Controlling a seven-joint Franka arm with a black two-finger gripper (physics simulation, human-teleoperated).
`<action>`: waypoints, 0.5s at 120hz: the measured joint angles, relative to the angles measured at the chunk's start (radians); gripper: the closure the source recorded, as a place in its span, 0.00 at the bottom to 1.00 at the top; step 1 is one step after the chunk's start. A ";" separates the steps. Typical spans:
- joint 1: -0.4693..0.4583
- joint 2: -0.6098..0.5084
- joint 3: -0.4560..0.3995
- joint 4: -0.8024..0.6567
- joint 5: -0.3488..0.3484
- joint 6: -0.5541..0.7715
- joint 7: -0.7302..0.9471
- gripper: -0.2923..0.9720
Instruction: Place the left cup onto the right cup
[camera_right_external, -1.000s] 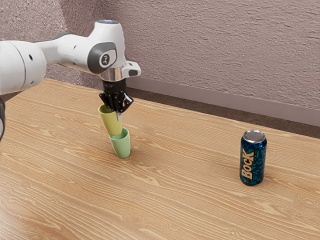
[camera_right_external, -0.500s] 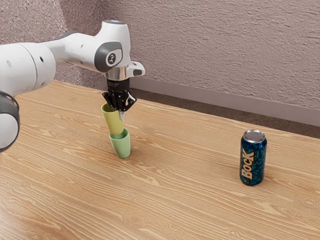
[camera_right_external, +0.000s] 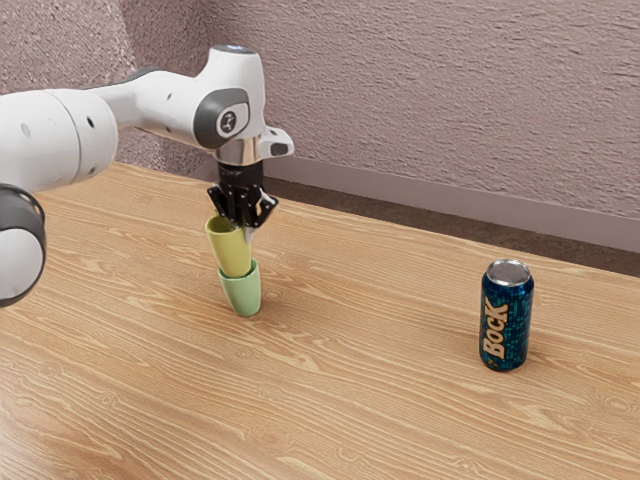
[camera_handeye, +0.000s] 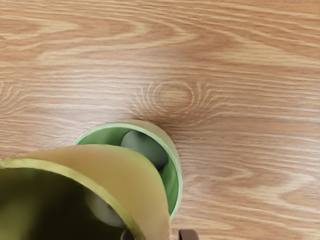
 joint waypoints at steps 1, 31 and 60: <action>0.000 0.001 0.000 0.002 0.000 0.000 0.000 0.68; -0.005 -0.009 0.001 0.073 -0.002 -0.031 -0.003 0.37; -0.005 -0.223 -0.049 0.067 -0.065 -0.125 0.050 0.28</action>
